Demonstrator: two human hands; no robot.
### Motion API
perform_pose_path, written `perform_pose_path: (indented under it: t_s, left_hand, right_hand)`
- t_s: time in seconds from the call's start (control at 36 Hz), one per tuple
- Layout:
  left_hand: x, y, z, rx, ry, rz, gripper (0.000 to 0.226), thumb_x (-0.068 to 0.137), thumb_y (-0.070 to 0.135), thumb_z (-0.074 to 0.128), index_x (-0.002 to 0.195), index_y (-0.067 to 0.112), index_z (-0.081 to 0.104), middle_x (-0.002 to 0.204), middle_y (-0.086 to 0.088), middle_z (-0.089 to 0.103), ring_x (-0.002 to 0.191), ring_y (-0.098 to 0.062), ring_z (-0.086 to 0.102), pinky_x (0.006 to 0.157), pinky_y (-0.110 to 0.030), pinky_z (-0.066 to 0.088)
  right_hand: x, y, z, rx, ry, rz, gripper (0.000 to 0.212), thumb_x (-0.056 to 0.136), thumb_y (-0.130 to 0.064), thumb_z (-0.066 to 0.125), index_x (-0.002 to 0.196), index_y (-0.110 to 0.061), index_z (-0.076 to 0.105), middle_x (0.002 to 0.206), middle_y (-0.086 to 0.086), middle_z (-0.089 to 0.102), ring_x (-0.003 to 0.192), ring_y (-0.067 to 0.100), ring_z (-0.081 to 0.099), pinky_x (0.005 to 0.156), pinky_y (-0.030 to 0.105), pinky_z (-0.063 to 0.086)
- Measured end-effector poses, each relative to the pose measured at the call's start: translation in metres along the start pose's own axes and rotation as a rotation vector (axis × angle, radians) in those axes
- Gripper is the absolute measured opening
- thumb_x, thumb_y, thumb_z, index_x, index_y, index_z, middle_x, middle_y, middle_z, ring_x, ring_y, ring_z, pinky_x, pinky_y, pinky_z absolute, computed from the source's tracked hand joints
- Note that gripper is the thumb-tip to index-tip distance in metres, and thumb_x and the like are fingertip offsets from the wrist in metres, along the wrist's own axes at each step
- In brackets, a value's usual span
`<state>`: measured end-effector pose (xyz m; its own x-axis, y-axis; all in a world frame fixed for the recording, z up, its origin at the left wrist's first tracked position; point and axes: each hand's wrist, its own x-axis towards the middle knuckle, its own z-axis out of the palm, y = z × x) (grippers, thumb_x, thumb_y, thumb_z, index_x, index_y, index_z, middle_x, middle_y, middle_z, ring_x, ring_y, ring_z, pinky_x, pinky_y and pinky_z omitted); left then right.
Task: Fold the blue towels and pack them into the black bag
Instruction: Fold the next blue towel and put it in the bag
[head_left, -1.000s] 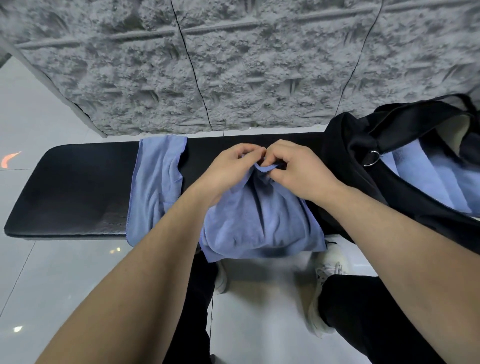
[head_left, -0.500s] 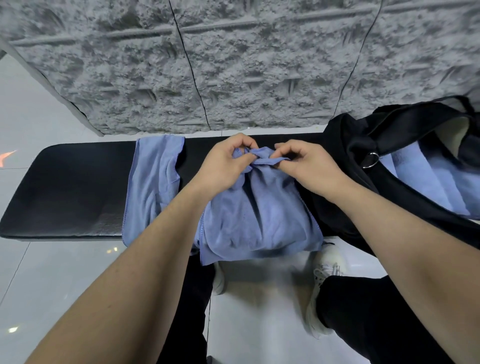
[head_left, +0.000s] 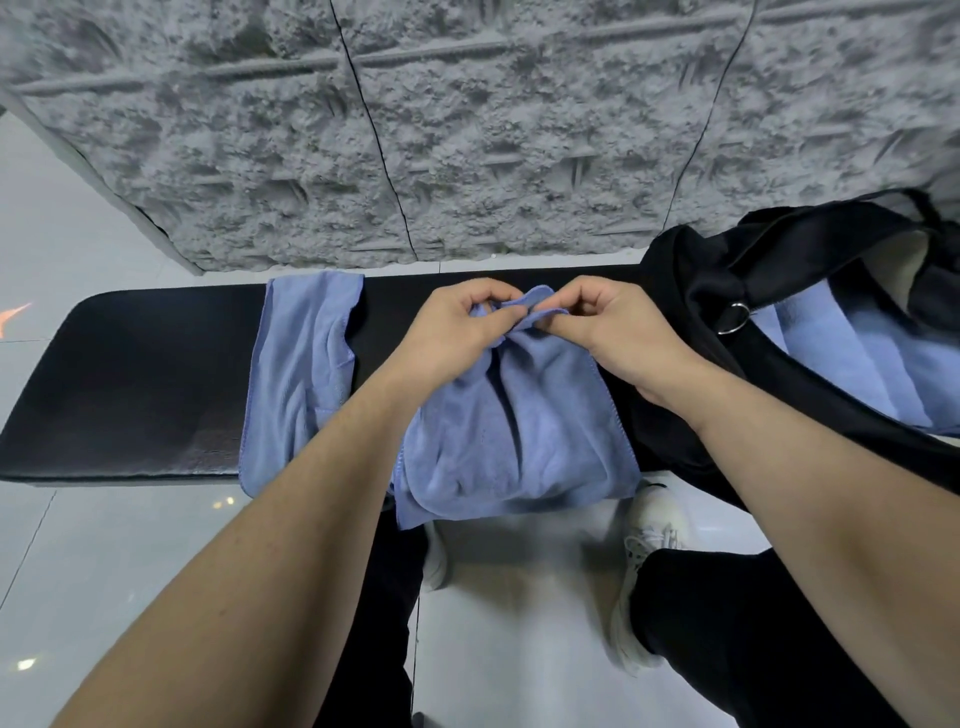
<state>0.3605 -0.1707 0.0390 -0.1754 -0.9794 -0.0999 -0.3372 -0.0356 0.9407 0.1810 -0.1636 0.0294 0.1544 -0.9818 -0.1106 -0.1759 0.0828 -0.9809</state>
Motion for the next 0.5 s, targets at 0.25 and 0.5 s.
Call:
perform_pose_path:
  t_s: [0.25,0.5]
  left_hand:
    - [-0.005,0.0055,0.0021,-0.15,0.034,-0.047,0.016,0.092,0.019,0.068,0.089,0.031,0.077,0.1,-0.016,0.071,0.085,-0.008,0.063,0.078,-0.017,0.052]
    - [-0.0079,0.0056,0.0057,-0.143,0.018,-0.076,0.017,0.092,0.018,0.067,0.087,0.032,0.076,0.086,0.01,0.073,0.084,-0.004,0.063,0.084,-0.022,0.052]
  right_hand:
    - [0.0031,-0.0021,0.0011,0.08,0.079,0.079,0.016,0.093,-0.024,0.068,0.078,-0.022,0.063,0.061,-0.014,0.057,0.062,0.002,0.048,0.063,0.018,0.039]
    - [0.0012,-0.0035,0.0026,0.046,0.047,0.154,0.015,0.091,-0.019,0.066,0.082,-0.019,0.054,0.064,-0.007,0.046,0.057,0.007,0.039,0.051,0.021,0.033]
